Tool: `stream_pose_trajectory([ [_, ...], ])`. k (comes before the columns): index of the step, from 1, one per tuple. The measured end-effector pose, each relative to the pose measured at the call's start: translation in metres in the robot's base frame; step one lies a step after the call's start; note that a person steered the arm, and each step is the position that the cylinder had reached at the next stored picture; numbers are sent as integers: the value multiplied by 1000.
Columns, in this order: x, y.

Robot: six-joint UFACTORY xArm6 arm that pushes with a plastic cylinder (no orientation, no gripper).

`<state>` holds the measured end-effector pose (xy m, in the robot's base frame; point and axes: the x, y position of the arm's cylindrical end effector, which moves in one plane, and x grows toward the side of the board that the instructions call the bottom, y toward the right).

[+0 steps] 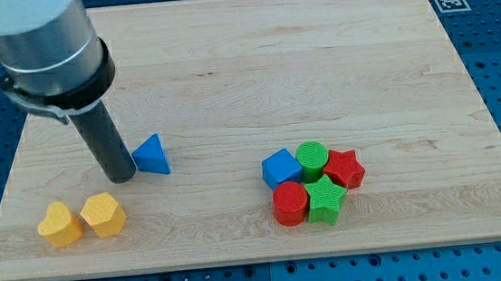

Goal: Move the blue triangle at the center of the board

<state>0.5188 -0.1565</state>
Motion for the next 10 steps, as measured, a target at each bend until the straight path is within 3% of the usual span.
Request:
stream_pose_trajectory([
  [3, -24, 50],
  [5, -76, 48],
  [8, -108, 13],
  [10, -124, 84],
])
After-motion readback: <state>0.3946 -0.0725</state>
